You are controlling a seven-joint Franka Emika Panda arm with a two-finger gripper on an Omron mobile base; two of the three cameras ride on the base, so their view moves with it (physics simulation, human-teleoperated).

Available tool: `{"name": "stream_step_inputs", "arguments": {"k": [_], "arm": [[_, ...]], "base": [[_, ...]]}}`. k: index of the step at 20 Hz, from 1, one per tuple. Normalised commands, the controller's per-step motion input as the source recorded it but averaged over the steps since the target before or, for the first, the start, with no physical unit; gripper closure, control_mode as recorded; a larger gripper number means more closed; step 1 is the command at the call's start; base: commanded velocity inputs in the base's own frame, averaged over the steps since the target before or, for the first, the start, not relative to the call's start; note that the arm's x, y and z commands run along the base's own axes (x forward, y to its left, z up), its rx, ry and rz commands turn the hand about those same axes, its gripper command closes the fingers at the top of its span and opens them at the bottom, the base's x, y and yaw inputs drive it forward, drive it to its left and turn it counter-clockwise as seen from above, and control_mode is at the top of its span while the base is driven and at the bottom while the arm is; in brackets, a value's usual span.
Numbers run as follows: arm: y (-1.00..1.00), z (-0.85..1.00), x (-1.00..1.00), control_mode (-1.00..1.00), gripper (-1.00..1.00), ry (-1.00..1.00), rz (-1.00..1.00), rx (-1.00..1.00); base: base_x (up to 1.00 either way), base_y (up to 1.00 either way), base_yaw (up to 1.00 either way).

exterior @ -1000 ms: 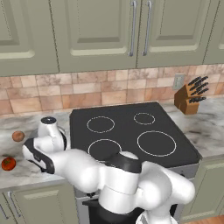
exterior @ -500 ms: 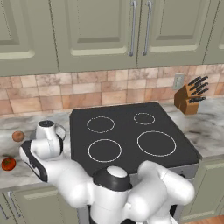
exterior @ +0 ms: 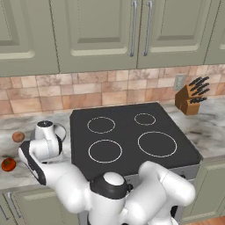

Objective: Place the pan on the rear right burner on the stove. Then place the tomato and the onion in the pan and turn on the rear right burner.

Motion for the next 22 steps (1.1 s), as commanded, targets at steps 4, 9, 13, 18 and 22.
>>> {"name": "stream_step_inputs", "arguments": {"k": [4, 9, 13, 18, 22], "arm": [[0.00, -0.15, 0.00, -1.00, 1.00, 0.00, 0.00, 0.00], [0.00, -0.02, 0.00, -1.00, 1.00, -0.03, 0.00, 0.00], [0.00, 0.00, -0.03, -1.00, 1.00, -0.08, 0.00, 0.00], [0.00, 0.06, -0.11, -1.00, 1.00, -0.10, 0.00, 0.00], [-0.03, 0.20, -0.23, -1.00, 1.00, -0.10, -0.01, 0.00]], "base": [[0.00, 0.00, 0.00], [0.00, 0.00, 0.00], [0.00, 0.00, 0.00], [0.00, 0.00, 0.00], [0.00, 0.00, 0.00]]}}
